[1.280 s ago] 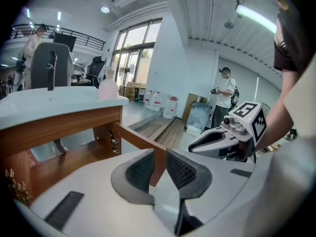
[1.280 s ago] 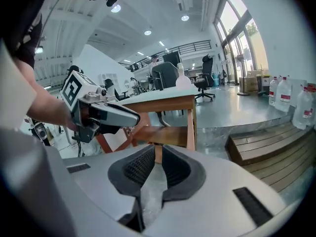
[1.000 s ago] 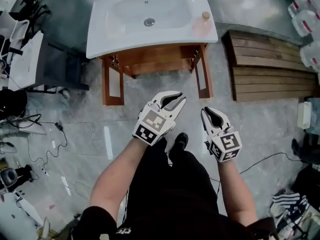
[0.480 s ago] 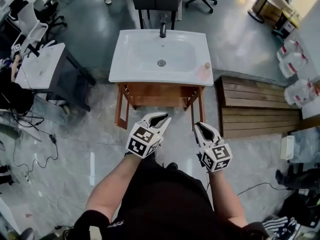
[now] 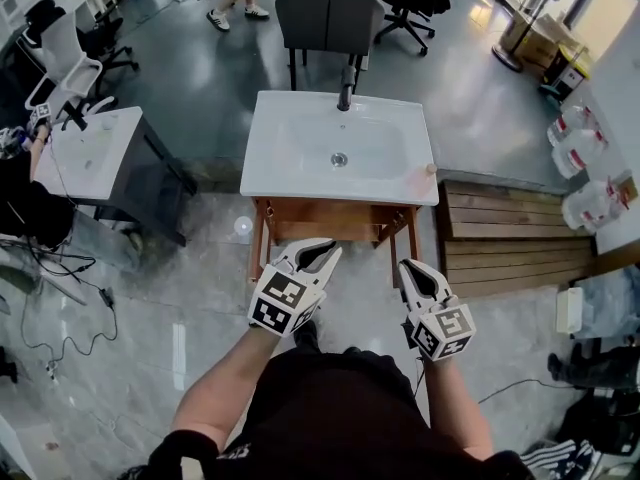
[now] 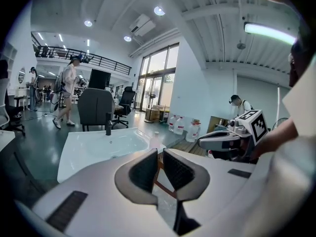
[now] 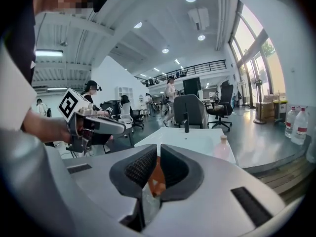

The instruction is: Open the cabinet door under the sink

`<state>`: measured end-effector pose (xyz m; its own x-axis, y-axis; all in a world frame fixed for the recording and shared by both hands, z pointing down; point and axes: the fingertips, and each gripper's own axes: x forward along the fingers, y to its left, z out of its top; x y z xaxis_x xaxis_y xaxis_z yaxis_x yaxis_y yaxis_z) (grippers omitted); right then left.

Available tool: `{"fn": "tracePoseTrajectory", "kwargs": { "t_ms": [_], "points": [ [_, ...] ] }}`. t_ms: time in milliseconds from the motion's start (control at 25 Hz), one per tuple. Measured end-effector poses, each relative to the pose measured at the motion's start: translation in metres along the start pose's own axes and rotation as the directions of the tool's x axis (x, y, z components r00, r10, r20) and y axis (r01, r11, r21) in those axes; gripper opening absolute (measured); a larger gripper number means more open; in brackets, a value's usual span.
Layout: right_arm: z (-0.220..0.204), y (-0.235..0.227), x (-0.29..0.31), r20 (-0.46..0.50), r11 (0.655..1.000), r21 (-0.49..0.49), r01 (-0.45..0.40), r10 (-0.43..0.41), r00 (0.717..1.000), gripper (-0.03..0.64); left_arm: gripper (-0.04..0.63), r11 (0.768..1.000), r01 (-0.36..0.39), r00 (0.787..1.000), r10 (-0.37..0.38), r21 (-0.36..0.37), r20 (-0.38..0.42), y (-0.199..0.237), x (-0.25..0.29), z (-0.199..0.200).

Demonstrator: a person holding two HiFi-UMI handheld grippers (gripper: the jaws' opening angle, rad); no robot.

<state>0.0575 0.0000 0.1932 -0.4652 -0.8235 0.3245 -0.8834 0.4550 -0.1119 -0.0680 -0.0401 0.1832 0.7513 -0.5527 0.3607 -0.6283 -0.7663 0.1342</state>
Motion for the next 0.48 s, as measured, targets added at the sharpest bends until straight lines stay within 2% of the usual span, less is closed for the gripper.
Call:
{"fn": "tracePoseTrajectory", "kwargs": {
  "t_ms": [240,480],
  "points": [
    [0.030,-0.005,0.005,0.038,1.000,-0.024,-0.010,0.011,0.999,0.015,0.046,0.997,-0.062,0.998,0.062,-0.036,0.019,0.026,-0.012,0.017],
    [0.061,-0.034,0.003,0.091,0.998,-0.021,-0.063,0.064,0.994,0.015,0.044,0.990,-0.140,0.990,0.140,-0.024,0.022,0.029,-0.002,0.038]
  ]
}}
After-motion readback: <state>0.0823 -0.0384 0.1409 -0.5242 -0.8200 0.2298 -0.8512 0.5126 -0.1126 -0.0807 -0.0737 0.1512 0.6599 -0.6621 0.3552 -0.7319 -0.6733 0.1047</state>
